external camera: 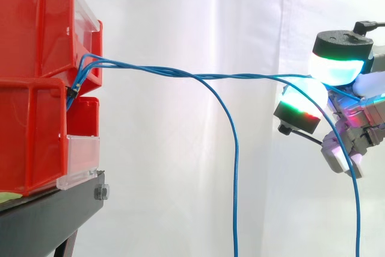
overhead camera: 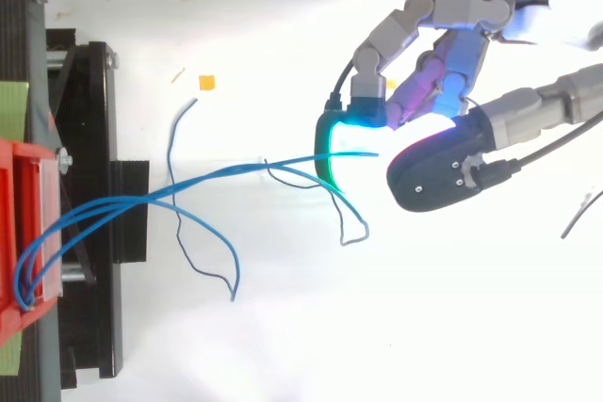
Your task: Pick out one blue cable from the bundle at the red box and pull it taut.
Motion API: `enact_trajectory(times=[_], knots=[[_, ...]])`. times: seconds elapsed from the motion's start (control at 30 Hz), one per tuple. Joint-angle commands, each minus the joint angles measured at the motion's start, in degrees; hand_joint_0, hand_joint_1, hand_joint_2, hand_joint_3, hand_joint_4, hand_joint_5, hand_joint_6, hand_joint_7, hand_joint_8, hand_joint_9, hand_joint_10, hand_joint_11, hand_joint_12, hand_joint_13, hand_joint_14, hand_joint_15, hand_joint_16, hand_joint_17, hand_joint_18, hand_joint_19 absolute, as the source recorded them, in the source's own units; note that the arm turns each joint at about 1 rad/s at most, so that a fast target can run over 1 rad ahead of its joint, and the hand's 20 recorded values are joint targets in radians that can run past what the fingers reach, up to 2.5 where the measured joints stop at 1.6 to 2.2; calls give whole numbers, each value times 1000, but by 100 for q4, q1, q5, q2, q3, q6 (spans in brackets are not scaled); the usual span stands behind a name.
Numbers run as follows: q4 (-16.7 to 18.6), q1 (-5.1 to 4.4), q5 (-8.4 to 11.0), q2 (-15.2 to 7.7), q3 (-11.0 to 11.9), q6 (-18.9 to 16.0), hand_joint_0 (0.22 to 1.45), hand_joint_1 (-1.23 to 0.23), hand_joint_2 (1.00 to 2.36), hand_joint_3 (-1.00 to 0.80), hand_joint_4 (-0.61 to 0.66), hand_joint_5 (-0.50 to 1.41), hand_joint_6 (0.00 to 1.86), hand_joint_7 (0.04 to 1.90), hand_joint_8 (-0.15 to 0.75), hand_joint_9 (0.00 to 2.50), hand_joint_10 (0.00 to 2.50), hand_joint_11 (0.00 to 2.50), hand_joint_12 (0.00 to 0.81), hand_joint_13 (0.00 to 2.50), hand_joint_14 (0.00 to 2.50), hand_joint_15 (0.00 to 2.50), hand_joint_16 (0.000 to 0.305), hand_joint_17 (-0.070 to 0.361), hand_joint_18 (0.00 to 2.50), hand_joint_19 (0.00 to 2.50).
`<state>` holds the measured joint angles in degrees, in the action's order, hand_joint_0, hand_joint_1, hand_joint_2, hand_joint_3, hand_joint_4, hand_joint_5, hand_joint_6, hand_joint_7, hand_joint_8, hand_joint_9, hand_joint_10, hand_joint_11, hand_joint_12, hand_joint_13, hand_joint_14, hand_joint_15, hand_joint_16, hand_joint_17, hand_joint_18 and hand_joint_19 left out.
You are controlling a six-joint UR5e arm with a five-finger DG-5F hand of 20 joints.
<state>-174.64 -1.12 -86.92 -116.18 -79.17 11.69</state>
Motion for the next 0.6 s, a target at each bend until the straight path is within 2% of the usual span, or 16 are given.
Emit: enact_trajectory(times=[0.0, 0.57], knots=[[0, -2, 0, 8, 7, 0, 752, -792, 1016, -153, -182, -129, 966, 836, 280, 1334, 25, 1113, 395, 833, 22, 583, 52, 117, 668, 768], [0, 7, 0, -1, -2, 0, 752, -792, 1018, -153, -181, -130, 966, 838, 283, 1329, 25, 1096, 394, 826, 22, 574, 52, 117, 664, 768]])
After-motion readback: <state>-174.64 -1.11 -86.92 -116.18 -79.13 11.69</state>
